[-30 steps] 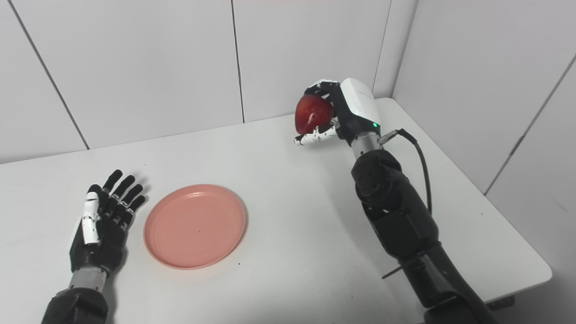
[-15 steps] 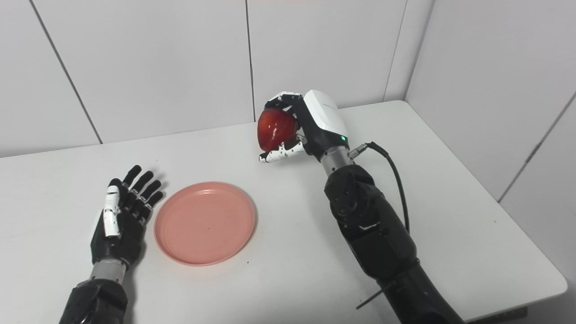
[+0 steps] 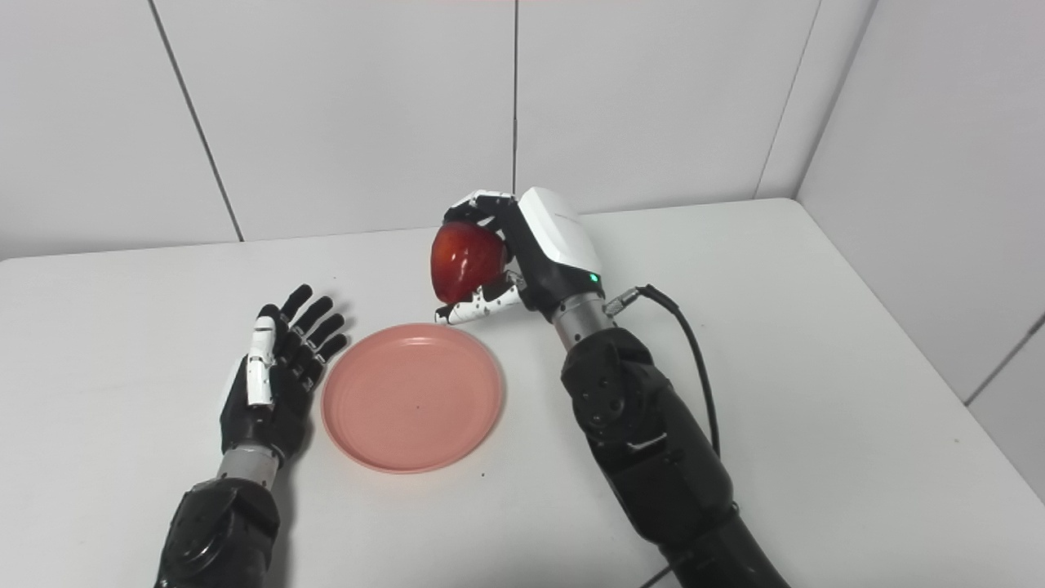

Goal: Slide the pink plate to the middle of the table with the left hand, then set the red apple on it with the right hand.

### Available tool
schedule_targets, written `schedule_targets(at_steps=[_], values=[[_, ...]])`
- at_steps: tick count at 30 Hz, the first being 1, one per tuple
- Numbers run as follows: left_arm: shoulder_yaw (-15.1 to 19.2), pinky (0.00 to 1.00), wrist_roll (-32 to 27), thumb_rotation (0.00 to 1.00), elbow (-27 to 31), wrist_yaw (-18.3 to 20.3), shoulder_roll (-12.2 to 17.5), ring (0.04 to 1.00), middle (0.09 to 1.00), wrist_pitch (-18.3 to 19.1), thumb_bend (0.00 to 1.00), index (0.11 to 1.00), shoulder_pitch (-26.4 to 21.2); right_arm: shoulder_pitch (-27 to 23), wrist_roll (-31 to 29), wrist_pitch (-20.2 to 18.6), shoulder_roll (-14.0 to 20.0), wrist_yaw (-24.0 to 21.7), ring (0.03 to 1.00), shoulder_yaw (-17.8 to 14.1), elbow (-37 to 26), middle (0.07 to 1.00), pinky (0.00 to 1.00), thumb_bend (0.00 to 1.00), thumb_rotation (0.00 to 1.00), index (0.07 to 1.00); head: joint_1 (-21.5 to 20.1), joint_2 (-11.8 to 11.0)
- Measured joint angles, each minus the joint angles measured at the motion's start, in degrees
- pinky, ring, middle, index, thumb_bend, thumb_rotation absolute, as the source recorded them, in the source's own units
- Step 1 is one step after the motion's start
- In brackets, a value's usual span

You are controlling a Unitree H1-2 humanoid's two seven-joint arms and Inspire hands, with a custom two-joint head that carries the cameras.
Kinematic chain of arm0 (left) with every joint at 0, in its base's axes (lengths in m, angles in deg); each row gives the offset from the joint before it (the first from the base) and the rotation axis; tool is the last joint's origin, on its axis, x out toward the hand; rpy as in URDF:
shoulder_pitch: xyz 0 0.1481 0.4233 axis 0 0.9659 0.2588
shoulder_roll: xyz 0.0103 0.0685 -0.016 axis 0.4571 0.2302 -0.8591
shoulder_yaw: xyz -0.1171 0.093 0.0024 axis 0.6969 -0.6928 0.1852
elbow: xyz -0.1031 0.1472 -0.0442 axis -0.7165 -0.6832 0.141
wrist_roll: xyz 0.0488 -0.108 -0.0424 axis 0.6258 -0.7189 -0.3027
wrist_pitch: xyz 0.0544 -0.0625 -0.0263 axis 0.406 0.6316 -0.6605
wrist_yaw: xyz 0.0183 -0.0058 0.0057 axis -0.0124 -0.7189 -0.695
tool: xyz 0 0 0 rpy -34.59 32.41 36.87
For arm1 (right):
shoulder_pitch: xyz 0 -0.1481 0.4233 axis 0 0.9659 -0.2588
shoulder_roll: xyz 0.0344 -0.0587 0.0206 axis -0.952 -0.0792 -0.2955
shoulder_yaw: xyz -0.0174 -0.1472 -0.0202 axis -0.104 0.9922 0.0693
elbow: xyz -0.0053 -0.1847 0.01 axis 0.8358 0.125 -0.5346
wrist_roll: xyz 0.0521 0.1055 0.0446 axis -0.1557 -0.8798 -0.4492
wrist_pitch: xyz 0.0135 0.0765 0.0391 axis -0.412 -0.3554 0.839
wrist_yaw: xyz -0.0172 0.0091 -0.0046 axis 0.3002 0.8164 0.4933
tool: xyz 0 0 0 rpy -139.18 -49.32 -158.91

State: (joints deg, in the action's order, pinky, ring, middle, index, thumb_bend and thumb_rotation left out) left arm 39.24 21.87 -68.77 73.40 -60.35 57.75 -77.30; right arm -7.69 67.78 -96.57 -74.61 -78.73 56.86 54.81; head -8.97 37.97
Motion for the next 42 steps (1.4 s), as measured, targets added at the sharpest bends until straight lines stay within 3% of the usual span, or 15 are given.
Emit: schedule_targets(at_steps=[14,42], values=[[1.0,0.84,0.3,1.00,0.1,-1.9,-1.5,0.844,0.858,0.2,0.38,0.849,-0.3,0.1,1.1,1.2,-3.4,-0.5,0.409,3.7,5.2,0.448,0.33,0.52,0.00,0.523,4.8,1.3],[2.3,0.82,1.7,1.00,0.2,-3.6,-1.9,0.828,0.843,1.2,0.36,0.841,-1.2,2.3,1.1,5.5,-4.2,-0.8,0.355,8.4,12.9,0.450,0.27,0.52,0.00,0.514,5.8,2.2]])
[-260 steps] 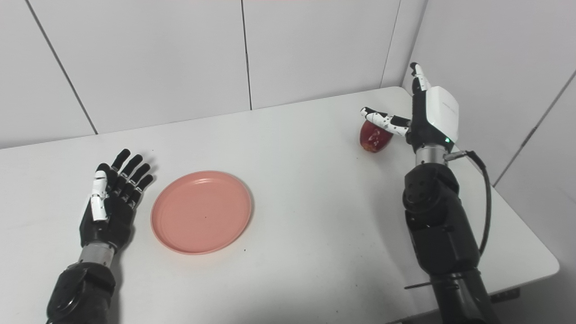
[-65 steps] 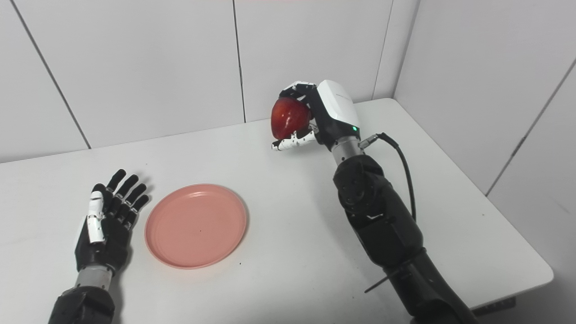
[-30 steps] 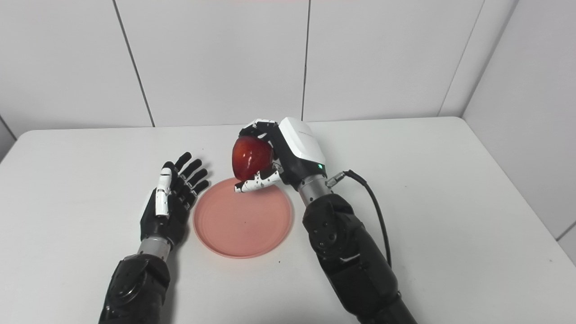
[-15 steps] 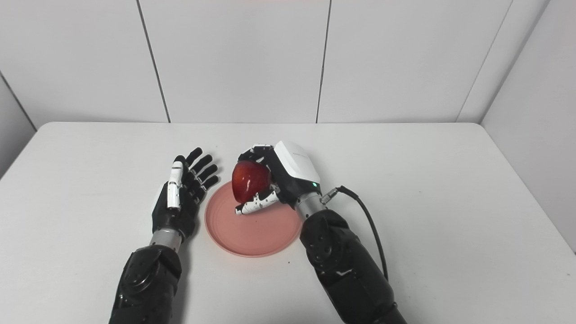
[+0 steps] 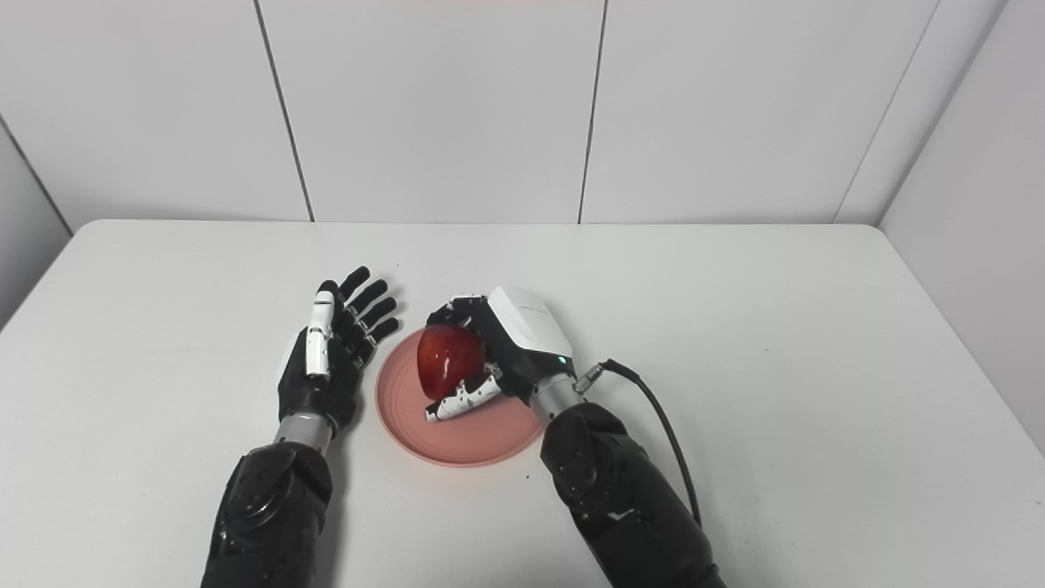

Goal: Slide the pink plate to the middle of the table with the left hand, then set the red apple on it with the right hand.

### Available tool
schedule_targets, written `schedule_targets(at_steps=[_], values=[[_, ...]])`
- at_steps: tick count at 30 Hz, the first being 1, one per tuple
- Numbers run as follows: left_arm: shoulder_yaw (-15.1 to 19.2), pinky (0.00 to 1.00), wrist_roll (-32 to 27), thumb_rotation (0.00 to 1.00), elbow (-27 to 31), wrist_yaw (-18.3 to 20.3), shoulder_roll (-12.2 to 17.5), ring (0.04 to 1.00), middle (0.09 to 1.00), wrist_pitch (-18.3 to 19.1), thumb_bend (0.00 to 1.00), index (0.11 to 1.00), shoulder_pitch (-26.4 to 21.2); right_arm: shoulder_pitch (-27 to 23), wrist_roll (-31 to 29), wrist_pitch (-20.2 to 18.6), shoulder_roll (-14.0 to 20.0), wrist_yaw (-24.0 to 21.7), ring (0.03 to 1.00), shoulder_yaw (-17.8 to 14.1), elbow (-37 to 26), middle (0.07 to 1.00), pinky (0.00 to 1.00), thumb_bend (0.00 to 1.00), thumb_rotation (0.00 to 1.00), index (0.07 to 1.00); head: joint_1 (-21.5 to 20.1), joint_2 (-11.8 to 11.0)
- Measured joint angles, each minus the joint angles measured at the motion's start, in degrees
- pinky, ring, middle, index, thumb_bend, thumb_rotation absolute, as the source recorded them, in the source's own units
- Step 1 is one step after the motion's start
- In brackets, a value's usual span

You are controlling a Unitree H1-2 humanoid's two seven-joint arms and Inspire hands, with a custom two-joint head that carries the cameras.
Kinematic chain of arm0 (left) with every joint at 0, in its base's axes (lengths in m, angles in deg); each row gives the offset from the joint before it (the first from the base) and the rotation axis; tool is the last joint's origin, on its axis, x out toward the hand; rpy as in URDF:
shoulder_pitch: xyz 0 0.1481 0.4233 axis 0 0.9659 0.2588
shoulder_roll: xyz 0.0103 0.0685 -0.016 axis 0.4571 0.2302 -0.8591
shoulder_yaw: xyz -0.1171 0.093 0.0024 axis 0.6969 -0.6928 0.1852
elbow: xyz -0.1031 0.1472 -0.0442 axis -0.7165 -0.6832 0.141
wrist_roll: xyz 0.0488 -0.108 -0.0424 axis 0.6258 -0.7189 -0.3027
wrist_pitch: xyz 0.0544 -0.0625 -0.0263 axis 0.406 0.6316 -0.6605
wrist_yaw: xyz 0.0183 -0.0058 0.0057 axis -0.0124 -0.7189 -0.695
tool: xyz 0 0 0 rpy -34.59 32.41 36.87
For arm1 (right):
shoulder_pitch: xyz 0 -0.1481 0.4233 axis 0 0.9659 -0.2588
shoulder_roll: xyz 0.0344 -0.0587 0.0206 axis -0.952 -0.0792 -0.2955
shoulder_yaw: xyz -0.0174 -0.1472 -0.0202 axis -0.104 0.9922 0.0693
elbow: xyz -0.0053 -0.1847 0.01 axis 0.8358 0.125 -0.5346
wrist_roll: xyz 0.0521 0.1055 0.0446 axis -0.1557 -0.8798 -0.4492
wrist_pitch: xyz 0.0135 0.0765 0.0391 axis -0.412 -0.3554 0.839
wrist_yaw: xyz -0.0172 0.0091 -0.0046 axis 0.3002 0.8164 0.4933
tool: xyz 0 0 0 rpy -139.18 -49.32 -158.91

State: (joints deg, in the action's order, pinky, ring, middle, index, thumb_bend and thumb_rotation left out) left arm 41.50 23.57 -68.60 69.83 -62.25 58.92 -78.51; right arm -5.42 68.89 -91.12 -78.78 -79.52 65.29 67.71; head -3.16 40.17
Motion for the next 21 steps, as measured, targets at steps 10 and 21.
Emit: schedule_targets(at_steps=[10,21], values=[[0.0,0.81,0.1,1.00,0.0,0.0,0.0,0.826,0.839,0.0,0.37,0.836,0.0,0.3,0.1,0.0,0.1,-0.4,0.353,0.1,0.2,0.429,0.26,0.52,0.00,0.532,0.2,0.4],[0.0,0.81,0.7,1.00,0.0,0.0,0.0,0.828,0.840,0.0,0.37,0.836,0.0,0.5,2.0,0.0,0.2,-0.4,0.358,0.2,0.4,0.426,0.26,0.52,0.00,0.538,0.5,0.5]])
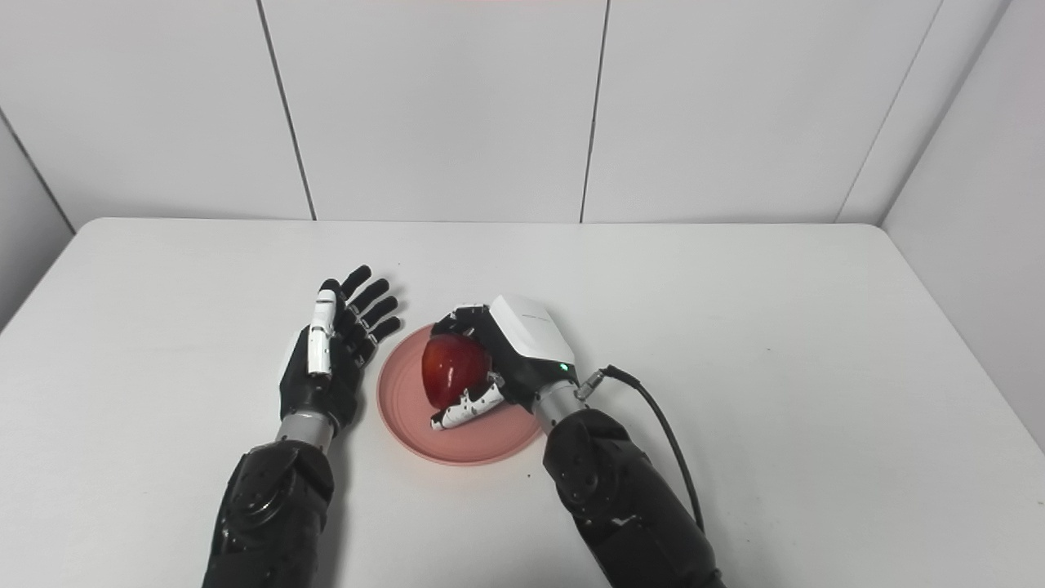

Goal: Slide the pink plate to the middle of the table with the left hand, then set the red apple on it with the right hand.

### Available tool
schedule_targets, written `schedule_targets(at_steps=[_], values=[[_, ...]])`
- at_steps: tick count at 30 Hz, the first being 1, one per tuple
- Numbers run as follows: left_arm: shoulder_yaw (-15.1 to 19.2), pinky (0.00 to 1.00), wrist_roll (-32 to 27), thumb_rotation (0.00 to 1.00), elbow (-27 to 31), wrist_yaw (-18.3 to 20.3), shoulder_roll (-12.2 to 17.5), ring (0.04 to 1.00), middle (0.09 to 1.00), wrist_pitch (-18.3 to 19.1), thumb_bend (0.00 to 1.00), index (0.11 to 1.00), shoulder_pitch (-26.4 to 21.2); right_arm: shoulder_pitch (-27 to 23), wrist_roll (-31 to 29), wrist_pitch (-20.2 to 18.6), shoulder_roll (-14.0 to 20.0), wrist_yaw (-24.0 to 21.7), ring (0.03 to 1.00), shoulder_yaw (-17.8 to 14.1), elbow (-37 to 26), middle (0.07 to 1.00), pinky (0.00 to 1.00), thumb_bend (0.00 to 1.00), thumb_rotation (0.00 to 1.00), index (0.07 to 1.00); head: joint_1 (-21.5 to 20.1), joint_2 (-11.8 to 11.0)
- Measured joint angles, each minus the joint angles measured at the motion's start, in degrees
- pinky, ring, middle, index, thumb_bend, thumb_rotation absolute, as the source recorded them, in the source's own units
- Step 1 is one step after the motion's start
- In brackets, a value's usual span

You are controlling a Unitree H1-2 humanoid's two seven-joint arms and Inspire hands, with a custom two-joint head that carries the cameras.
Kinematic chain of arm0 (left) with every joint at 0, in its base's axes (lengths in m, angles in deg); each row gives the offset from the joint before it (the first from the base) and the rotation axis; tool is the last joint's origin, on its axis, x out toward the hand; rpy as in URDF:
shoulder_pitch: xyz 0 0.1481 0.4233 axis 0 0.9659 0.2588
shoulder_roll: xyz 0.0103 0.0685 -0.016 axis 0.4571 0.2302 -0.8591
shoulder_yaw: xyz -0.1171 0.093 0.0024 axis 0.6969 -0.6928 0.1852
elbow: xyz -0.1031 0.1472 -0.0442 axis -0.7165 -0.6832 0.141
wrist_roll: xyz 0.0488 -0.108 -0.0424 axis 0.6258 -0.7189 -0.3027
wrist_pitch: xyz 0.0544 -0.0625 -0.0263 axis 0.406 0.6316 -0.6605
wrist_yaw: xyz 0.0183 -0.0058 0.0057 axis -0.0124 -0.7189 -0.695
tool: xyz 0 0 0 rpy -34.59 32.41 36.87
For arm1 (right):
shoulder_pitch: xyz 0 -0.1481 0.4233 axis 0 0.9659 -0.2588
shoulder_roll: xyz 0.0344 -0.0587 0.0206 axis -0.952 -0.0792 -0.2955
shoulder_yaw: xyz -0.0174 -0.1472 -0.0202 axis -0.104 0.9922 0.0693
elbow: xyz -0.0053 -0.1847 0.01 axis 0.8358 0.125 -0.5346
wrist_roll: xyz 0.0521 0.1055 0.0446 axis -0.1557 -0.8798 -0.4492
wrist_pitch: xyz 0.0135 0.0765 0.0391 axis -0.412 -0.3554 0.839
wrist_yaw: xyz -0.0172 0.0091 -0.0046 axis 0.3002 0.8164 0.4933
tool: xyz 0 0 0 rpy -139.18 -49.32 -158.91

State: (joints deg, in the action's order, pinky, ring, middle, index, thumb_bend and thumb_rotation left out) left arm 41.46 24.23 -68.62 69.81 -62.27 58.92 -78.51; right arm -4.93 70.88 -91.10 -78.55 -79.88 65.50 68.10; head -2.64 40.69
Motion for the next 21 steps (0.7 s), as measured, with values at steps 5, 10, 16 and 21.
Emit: schedule_targets(at_steps=[5,10,16,21], values=[[0.0,0.82,0.2,1.00,0.0,0.0,-0.1,0.828,0.842,0.0,0.37,0.838,0.0,0.0,0.4,0.1,0.1,0.1,0.339,0.0,0.2,0.419,0.24,0.52,0.00,0.538,0.1,0.0],[0.0,0.81,0.3,1.00,0.0,0.0,-0.1,0.827,0.840,0.0,0.37,0.835,0.0,0.0,1.3,0.2,0.2,0.1,0.394,0.1,0.2,0.439,0.29,0.52,0.00,0.540,0.1,0.0],[0.0,0.82,0.3,1.00,0.1,-0.2,-0.1,0.829,0.842,0.0,0.37,0.839,0.0,0.0,2.0,0.1,0.4,-1.1,0.502,0.1,-0.5,0.578,0.39,0.52,0.12,0.498,0.1,0.1],[0.0,0.82,0.4,1.00,0.0,-0.2,-0.1,0.830,0.845,0.0,0.37,0.844,0.0,0.1,2.8,-0.7,0.7,-4.5,0.571,0.2,-2.0,0.659,0.44,0.93,0.36,0.661,0.2,0.1]])
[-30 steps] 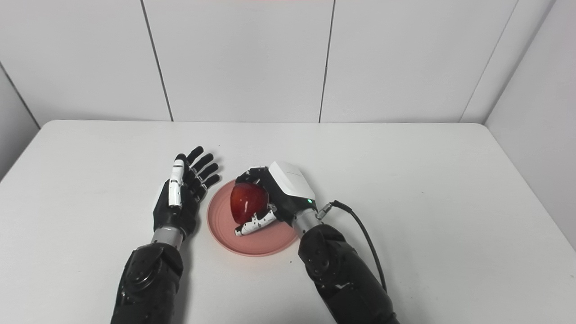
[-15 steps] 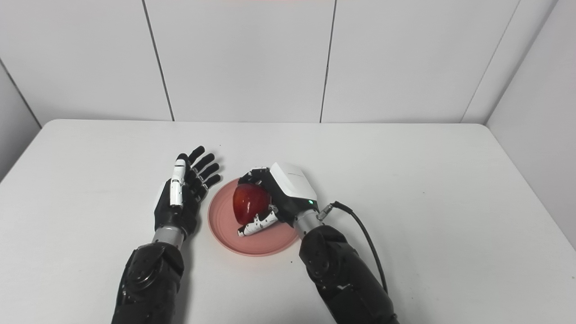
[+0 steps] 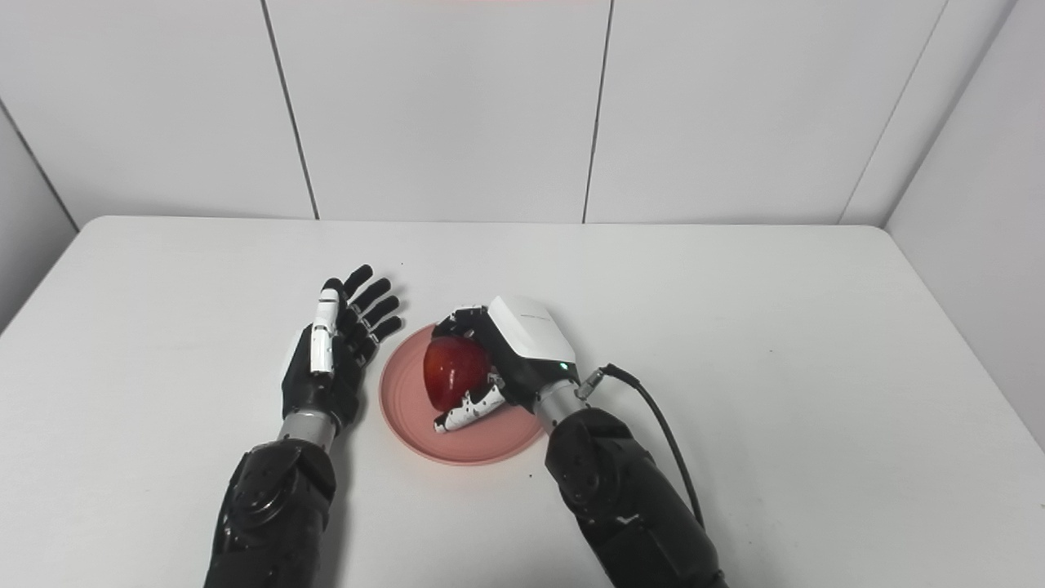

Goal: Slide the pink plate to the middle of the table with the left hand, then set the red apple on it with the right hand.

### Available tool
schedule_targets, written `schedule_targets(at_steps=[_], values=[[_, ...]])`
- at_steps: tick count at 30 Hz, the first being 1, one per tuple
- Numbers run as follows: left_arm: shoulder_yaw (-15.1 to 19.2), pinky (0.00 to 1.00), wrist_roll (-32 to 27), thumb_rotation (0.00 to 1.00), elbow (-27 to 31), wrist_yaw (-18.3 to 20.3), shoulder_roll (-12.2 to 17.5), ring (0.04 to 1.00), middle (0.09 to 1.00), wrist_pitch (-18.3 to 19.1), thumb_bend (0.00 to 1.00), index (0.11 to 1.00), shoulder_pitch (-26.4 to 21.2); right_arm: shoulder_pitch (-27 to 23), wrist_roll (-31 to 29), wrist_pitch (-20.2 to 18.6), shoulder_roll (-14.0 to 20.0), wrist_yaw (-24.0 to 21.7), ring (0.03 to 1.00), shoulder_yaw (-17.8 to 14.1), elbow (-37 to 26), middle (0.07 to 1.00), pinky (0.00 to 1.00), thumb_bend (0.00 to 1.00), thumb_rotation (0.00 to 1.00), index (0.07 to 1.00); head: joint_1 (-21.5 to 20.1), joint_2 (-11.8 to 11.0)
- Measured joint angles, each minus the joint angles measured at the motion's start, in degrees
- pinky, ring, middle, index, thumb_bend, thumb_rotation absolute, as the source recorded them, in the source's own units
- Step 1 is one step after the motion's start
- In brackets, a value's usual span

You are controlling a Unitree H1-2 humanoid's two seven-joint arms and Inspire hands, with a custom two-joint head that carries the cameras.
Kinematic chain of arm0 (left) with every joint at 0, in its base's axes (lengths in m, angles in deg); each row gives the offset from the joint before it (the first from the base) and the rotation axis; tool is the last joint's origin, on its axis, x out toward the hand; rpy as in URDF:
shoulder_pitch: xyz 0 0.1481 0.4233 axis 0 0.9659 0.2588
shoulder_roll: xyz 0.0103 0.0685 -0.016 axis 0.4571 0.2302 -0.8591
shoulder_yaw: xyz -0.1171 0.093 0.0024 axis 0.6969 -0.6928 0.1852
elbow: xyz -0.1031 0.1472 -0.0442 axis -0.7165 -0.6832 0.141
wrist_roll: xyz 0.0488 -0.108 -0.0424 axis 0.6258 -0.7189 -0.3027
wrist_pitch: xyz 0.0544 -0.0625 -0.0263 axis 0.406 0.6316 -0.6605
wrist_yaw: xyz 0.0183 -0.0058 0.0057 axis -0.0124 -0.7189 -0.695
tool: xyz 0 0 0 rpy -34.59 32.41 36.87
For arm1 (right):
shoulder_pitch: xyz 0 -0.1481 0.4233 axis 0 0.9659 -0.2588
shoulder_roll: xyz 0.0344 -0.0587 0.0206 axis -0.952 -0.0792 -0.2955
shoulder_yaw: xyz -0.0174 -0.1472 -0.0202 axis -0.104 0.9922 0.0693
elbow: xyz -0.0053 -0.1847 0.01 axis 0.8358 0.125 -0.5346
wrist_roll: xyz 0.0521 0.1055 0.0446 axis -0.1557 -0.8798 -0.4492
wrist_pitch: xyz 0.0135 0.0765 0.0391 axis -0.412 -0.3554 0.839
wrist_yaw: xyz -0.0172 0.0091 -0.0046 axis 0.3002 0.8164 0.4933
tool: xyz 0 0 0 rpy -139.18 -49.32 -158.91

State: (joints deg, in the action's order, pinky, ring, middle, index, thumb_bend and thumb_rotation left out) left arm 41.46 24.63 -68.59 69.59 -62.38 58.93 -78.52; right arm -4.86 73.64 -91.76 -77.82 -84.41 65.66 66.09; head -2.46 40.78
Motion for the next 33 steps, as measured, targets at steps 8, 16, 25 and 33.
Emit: schedule_targets(at_steps=[8,16,25,33], values=[[0.0,0.81,0.0,1.00,0.0,0.0,0.0,0.830,0.846,0.0,0.37,0.846,0.0,0.6,1.3,-0.1,0.9,-3.1,0.700,0.1,-2.3,0.757,0.59,1.00,0.45,0.751,0.1,0.0],[0.1,0.82,0.0,1.00,0.0,0.0,0.0,0.827,0.843,0.0,0.37,0.843,0.0,1.5,1.5,-0.1,1.4,-5.2,0.776,0.0,-3.7,0.823,0.67,1.00,0.50,0.821,0.0,0.0],[0.1,0.82,0.0,1.00,0.0,0.0,0.0,0.825,0.843,0.0,0.38,0.844,0.0,2.0,1.5,-0.2,2.0,-7.4,0.859,-1.5,-7.1,0.891,0.75,1.00,0.56,0.931,0.0,0.0],[0.3,0.82,-0.2,1.00,-0.1,0.0,0.0,0.828,0.845,0.0,0.37,0.845,-0.1,2.1,1.1,-1.7,2.7,-9.0,0.902,-4.0,-10.6,0.932,0.81,1.00,0.61,0.970,-0.1,-0.3]])
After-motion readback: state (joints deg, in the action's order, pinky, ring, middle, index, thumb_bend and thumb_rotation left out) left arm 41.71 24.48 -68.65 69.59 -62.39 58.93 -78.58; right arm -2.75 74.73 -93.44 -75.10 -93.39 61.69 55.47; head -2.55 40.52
